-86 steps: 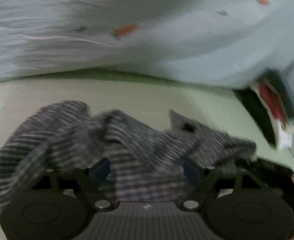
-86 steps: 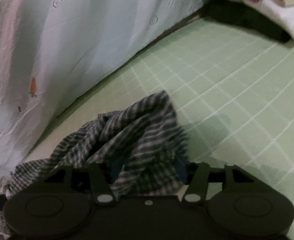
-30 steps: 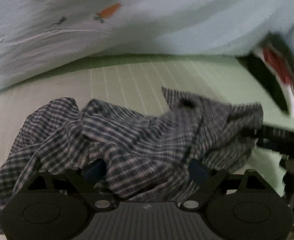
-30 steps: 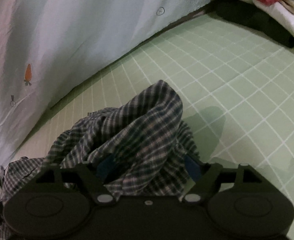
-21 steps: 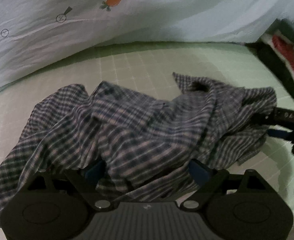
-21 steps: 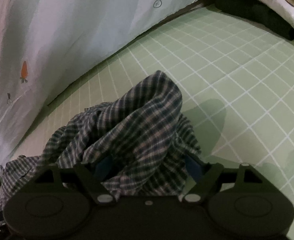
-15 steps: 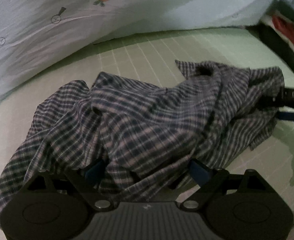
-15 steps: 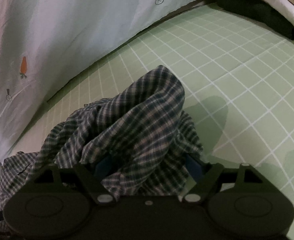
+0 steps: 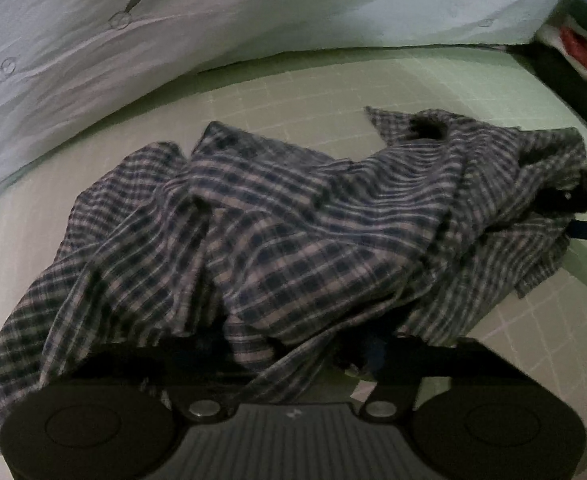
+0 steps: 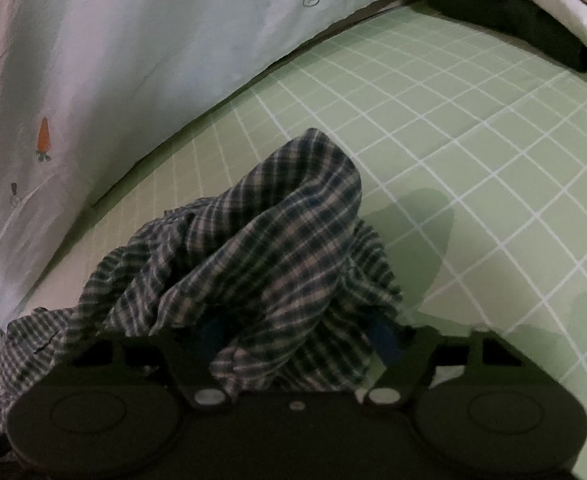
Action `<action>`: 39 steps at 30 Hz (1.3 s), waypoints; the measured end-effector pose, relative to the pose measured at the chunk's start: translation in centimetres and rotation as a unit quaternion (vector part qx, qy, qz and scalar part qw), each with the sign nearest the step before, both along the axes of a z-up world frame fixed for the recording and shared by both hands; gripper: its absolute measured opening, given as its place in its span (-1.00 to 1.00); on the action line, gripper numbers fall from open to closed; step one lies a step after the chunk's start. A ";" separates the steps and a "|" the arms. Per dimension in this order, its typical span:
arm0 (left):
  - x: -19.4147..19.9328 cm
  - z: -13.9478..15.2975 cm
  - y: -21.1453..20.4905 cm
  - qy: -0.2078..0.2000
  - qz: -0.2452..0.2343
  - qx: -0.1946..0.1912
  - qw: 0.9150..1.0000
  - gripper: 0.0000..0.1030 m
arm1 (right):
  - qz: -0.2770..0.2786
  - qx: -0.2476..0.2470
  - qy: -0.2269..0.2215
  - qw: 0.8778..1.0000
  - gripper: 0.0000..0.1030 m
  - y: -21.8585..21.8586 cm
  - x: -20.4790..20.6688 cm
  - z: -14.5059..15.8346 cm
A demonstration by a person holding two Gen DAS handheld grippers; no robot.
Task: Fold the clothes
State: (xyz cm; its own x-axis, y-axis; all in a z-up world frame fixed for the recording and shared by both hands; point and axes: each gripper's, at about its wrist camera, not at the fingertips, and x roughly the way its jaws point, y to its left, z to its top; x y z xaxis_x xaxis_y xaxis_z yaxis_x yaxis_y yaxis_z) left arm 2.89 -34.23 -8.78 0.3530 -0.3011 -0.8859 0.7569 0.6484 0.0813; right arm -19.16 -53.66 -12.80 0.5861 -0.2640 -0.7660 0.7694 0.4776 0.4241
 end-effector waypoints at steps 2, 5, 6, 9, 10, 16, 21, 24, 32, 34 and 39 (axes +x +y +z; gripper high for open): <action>0.5 -0.1 0.2 0.010 0.015 -0.005 1.000 -0.23 | 0.006 0.006 -0.003 1.000 -0.10 0.0 0.0 -0.2; 1.0 -0.3 0.7 0.027 0.034 -0.017 0.999 -0.45 | 0.016 0.010 -0.004 1.000 -0.56 0.1 0.2 -0.3; 1.1 -0.3 0.7 0.030 0.038 -0.020 0.999 -0.53 | 0.017 0.011 -0.005 1.000 -0.61 0.3 0.3 -0.3; 1.3 -0.4 1.1 0.054 0.049 -0.040 0.997 -0.71 | 0.018 0.007 -0.007 1.000 -0.76 0.4 0.2 -0.2; 1.4 -0.3 1.3 0.059 0.054 -0.047 0.996 -0.72 | 0.017 0.004 -0.011 1.000 -0.82 0.4 0.0 -0.1; 1.8 1.1 2.6 0.064 0.081 -0.095 0.990 -0.82 | -0.019 -0.071 -0.017 0.997 -0.97 0.5 -2.6 2.2; 1.7 3.8 3.3 0.032 0.088 -0.135 0.986 -0.88 | -0.042 -0.117 -0.006 0.992 -1.00 0.1 -4.5 3.6; 2.4 5.7 3.7 0.018 0.093 -0.164 0.982 -0.88 | -0.044 -0.093 -0.027 0.994 -0.96 0.0 -4.8 3.5; 5.9 8.8 3.6 -0.043 0.105 -0.192 0.975 -0.88 | -0.030 -0.034 -0.052 0.998 0.23 0.4 -1.8 2.1; 7.0 9.5 4.1 -0.049 0.115 -0.202 0.971 -0.88 | -0.026 -0.007 -0.063 0.998 0.38 0.6 -0.8 1.4; 9.2 9.8 6.0 -0.032 0.138 -0.214 0.966 -0.88 | 0.011 0.041 -0.079 0.996 0.48 1.4 2.6 -0.4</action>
State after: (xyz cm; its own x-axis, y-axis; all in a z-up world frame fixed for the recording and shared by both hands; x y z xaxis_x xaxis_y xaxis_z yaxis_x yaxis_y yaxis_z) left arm 12.07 -28.20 1.05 0.5220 -0.5223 -0.6743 0.5529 0.8092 -0.1987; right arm -16.61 -52.25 -13.23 0.7063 -0.1911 -0.6816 0.6797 0.4522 0.5775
